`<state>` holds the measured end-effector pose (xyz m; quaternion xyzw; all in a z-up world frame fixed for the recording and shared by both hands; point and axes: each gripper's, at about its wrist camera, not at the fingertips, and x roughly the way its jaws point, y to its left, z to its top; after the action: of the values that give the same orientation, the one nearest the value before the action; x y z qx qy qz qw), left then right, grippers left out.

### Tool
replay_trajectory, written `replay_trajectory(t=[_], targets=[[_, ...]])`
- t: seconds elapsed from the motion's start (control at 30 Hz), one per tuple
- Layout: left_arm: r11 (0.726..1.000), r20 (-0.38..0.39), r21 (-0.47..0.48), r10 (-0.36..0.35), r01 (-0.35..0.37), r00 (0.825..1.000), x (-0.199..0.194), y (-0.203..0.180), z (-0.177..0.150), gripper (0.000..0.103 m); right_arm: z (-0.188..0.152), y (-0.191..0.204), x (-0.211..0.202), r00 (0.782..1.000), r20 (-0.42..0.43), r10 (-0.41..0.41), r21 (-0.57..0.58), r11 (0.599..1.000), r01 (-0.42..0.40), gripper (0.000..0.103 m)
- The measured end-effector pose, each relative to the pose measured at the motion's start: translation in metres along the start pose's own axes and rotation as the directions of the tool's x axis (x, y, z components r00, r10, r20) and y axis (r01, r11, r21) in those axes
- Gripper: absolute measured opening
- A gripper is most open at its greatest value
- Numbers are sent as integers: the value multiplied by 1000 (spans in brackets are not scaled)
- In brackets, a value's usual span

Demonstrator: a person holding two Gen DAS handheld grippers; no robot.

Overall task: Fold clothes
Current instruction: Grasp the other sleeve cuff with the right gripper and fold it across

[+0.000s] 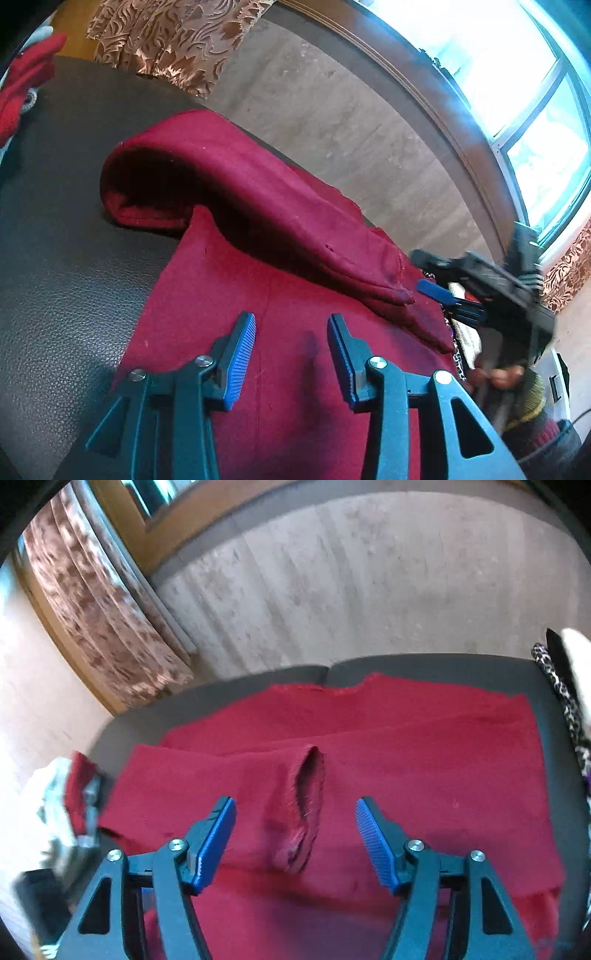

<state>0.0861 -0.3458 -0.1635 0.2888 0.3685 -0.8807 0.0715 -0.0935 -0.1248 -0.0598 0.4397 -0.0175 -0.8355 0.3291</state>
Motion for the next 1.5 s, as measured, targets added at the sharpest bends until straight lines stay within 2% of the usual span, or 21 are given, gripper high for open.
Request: replay_trajectory(t=[0.13, 0.2, 0.27, 0.43, 0.53, 0.63, 0.77, 0.83, 1.0, 1.1, 1.23, 1.27, 1.33, 1.4, 1.43, 1.5], targets=[[1000, 5, -1, -11, 11, 1000, 1, 1, 0, 41, 1, 1, 22, 999, -43, -22, -29, 999, 21, 67], [1000, 7, -2, -16, 16, 1000, 2, 1, 0, 41, -1, 8, 29, 998, -57, -34, -67, 997, 30, 55], [1000, 9, -3, -20, 20, 1000, 2, 1, 0, 41, -1, 20, 32, 994, -81, -73, -146, 987, 60, 10], [1000, 11, -5, -23, 23, 1000, 1, 3, -1, 41, 2, 50, 36, 976, -129, -177, -350, 929, 122, 10], [1000, 12, -5, -22, 22, 1000, 2, 3, -1, 41, 10, 63, 23, 975, -90, -201, -426, 893, 145, 9], [1000, 12, -5, -21, 21, 1000, 3, 2, -1, 41, 26, 77, -6, 982, -8, -188, -461, 872, 163, 8], [1000, 11, -6, -21, 21, 1000, 2, 3, -3, 41, 59, 74, -54, 983, 105, -151, -397, 900, 180, 8], [1000, 11, -5, -20, 20, 1000, 3, 3, -3, 41, 70, 59, -69, 981, 129, -147, -336, 924, 183, 8], [1000, 7, -5, -13, 13, 1000, 3, 3, -4, 41, 60, -5, -54, 985, 44, -168, -160, 972, 173, 8], [1000, 3, -5, -8, 8, 1000, 3, 2, -3, 41, 42, -43, -36, 985, -18, -172, -47, 984, 171, 8], [999, -46, -13, 36, -37, 998, 7, -6, 7, 42, 21, -83, -25, 990, -50, -128, 91, 987, 132, 8], [999, -64, -34, 33, -35, 997, 9, -9, 13, 44, 18, -85, -23, 991, -56, -126, 93, 987, 130, 9], [983, -70, -163, -99, 86, 993, 15, -4, 27, 46, 14, -86, -20, 991, -58, -117, 94, 988, 122, 9], [960, -41, -236, -165, 151, 985, 24, 1, 42, 50, 12, -87, -19, 993, -53, -106, 92, 990, 110, 9], [956, -36, -257, -156, 141, 987, 31, 7, 46, 53, 13, -89, -21, 994, -48, -99, 93, 990, 103, 9], [929, -55, -349, -150, 122, 987, 46, 26, 51, 53, 15, -91, -25, 995, -38, -91, 87, 992, 94, 9]])
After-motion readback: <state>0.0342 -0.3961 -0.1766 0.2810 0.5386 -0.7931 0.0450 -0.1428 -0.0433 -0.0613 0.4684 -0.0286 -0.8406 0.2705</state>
